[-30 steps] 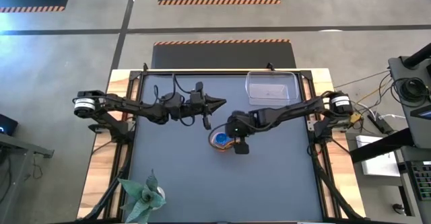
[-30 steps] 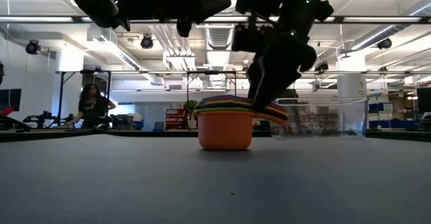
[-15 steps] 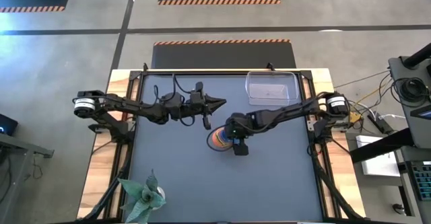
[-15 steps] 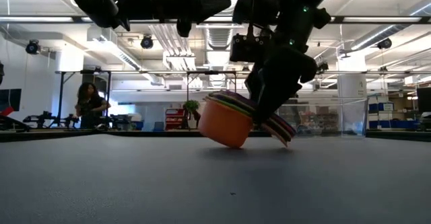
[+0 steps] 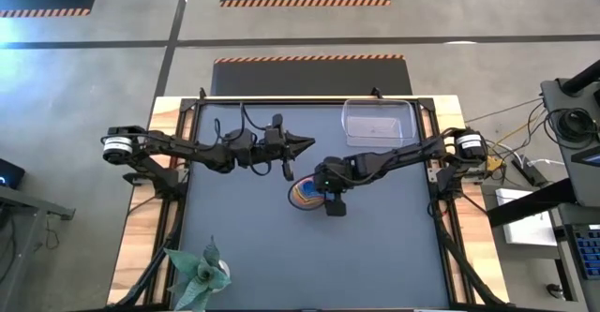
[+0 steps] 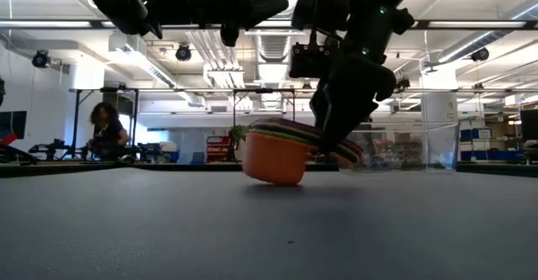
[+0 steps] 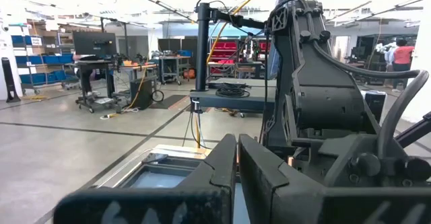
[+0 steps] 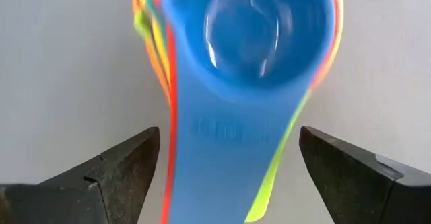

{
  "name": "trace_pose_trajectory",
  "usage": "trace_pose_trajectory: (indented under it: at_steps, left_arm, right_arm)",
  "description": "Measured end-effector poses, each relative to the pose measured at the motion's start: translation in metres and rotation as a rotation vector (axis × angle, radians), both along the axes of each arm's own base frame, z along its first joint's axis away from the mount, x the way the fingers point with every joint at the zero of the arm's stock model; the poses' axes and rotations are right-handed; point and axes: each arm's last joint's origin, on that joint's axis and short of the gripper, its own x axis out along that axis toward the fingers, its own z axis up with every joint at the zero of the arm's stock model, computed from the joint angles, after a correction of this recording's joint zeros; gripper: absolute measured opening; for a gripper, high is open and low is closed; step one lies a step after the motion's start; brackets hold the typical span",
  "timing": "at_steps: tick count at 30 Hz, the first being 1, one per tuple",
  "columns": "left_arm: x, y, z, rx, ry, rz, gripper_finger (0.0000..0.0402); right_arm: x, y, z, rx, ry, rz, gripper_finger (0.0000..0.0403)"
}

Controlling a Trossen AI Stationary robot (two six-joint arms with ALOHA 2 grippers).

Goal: Nest measuring cups in basket
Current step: Put the nested measuring cups on top of the transparent bin

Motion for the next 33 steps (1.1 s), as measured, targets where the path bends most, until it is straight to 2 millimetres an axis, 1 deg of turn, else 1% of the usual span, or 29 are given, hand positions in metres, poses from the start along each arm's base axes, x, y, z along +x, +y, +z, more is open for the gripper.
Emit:
trace_pose_trajectory:
  at_steps: [12, 16, 19, 25, 33]
  left_arm:
    - [0.000, 0.000, 0.000, 0.000, 0.000, 0.000, 0.0000]
    - [0.000, 0.000, 0.000, 0.000, 0.000, 0.000, 0.0000]
    - [0.000, 0.000, 0.000, 0.000, 0.000, 0.000, 0.0000]
    - [0.000, 0.000, 0.000, 0.000, 0.000, 0.000, 0.0000]
    - [0.000, 0.000, 0.000, 0.000, 0.003, 0.000, 0.0000]
  right_arm:
    - [-0.001, -0.001, 0.000, -0.022, 0.006, -0.012, 0.0344]
    - [0.000, -0.001, -0.001, -0.023, 0.006, -0.012, 0.0334]
    - [0.000, -0.001, -0.005, -0.025, 0.021, -0.013, 0.0320]
    - [0.002, -0.001, -0.018, -0.027, 0.066, -0.012, 0.0278]
    - [0.003, -0.001, -0.019, -0.050, 0.065, -0.022, 0.0209]
